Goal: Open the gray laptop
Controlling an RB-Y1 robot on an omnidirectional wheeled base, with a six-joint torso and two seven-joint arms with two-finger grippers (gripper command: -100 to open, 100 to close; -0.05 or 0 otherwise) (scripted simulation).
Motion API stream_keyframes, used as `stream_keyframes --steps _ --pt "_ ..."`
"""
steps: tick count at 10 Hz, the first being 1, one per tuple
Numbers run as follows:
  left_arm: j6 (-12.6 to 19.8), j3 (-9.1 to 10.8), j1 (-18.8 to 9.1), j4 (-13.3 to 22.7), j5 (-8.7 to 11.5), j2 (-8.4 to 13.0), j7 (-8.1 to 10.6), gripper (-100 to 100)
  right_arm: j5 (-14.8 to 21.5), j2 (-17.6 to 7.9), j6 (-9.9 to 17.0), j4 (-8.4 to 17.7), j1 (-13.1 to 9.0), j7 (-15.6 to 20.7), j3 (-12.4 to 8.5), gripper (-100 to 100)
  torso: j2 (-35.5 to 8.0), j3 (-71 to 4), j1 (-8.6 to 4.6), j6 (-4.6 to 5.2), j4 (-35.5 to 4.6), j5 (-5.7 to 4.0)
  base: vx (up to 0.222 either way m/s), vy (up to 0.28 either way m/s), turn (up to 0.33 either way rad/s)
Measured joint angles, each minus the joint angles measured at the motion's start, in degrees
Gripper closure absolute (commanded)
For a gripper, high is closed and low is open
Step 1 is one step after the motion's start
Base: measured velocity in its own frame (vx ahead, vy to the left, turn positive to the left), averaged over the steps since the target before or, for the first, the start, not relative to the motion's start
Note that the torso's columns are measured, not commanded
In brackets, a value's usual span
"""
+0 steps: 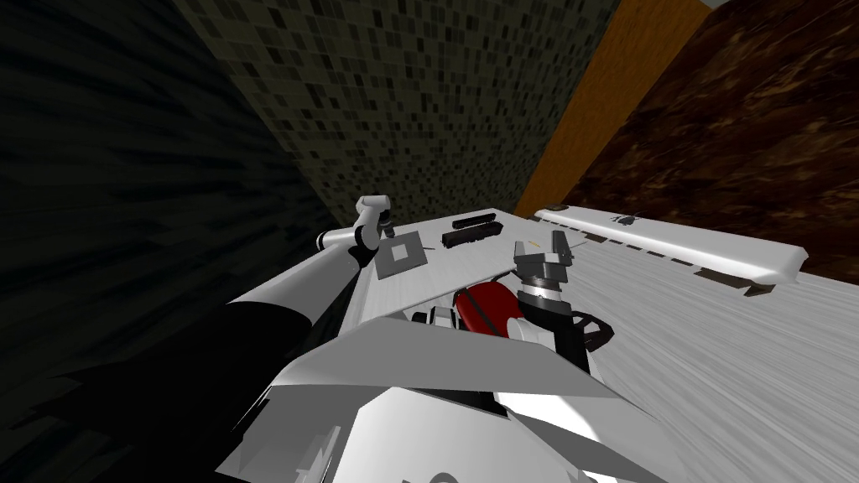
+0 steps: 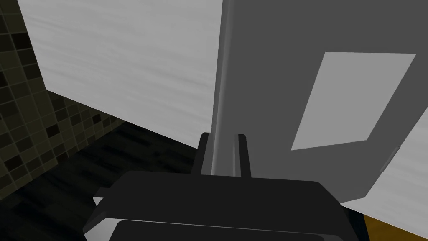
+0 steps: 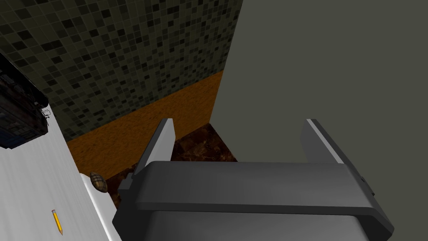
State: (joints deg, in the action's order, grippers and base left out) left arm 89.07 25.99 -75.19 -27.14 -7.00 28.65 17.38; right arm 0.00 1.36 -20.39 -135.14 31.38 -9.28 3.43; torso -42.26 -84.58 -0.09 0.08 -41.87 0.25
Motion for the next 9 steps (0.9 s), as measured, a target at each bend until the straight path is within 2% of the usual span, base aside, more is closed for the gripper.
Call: stream_keyframes --steps 1,2,3,4,6,7,9 --pt "-0.4 -0.01 0.0 0.5 0.0 -0.1 0.08 100 0.0 0.0 0.0 0.0 0.0 0.0 0.0 0 0.0 0.0 0.07 0.00 0.0 0.01 0.049 -0.008 -0.075" --pt "-0.5 -1.11 0.4 1.3 1.5 1.0 0.23 100 0.0 0.0 0.0 0.0 0.0 0.0 0.0 0 0.2 -0.1 0.10 -0.04 -0.1 -0.09 0.057 -0.009 -0.023" --pt "0.0 -1.69 1.2 0.6 2.6 1.5 0.13 100 0.0 0.0 0.0 0.0 0.0 0.0 0.0 0 0.2 -0.1 0.11 -0.05 -0.2 -0.17 0.072 -0.014 -0.059" --pt "0.3 -3.00 1.2 2.2 4.2 2.9 0.08 100 0.0 0.0 0.0 0.0 0.0 0.0 0.0 0 0.2 -0.1 0.14 -0.13 -0.3 -0.21 0.069 -0.003 -0.017" --pt "4.1 -4.60 5.7 -4.1 7.5 3.6 -0.22 100 0.0 0.0 0.0 0.0 0.0 0.0 0.0 0 0.1 0.0 0.18 -0.14 -0.3 -0.18 0.069 -0.007 -0.045" --pt "4.7 -5.34 5.9 -3.8 9.0 4.3 -0.29 -100 0.0 0.0 0.0 0.0 0.0 0.0 0.0 0 0.0 0.0 0.14 -0.08 -0.4 -0.22 0.024 0.006 -0.023" --pt "7.0 -5.34 4.8 -5.1 8.7 4.8 -0.21 -100 0.0 0.0 0.0 0.0 0.0 0.0 0.0 0 -0.2 0.1 0.07 -0.08 -0.5 -0.26 -0.004 0.010 -0.030"
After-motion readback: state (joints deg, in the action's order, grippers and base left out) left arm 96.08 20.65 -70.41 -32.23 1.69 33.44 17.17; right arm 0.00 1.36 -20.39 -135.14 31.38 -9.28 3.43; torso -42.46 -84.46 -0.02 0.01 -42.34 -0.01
